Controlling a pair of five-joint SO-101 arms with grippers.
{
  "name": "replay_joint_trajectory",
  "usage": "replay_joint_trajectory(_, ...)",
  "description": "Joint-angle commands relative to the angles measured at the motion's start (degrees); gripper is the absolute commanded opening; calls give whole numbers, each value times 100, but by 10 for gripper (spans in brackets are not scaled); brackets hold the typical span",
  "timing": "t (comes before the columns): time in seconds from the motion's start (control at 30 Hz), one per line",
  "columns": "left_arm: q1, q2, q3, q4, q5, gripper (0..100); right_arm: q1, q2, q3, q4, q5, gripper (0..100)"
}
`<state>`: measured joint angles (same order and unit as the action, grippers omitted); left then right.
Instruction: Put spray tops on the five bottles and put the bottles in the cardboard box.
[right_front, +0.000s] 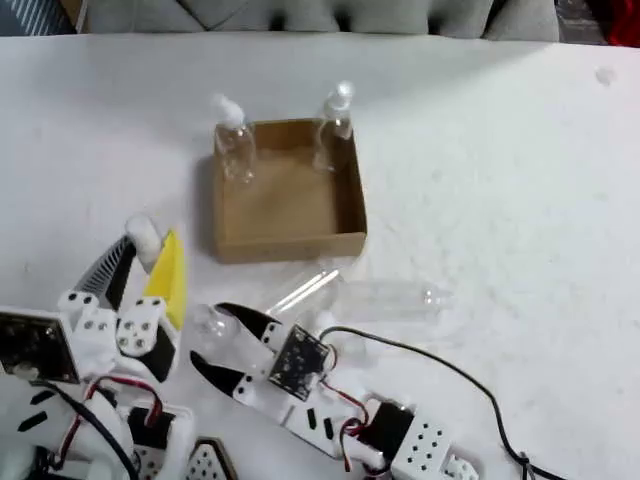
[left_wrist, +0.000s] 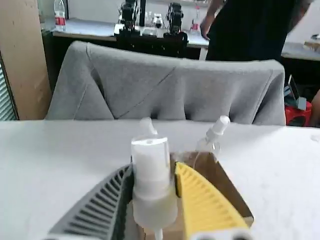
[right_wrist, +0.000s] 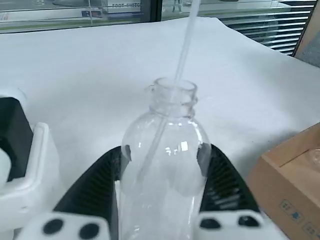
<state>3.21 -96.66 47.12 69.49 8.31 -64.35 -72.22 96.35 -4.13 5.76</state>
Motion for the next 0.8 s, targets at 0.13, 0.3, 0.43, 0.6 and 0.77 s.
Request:
replay_joint_trajectory(0.13,690,-620,-193,985,-53,20,-40,-92,62,4,79,15)
replay_joint_trajectory(0.3,919,-655,167,1037,-62,20,-40,-101,70,4,97,15)
replay_joint_trajectory(0.43,954,-690,615,1037,-88,21,-40,-101,70,4,105,15)
replay_joint_trajectory(0.6,919,-690,571,1108,-62,125,-40,-101,70,13,105,15)
replay_joint_trajectory(0.77,919,-690,527,1345,-62,183,-31,-101,70,13,105,15)
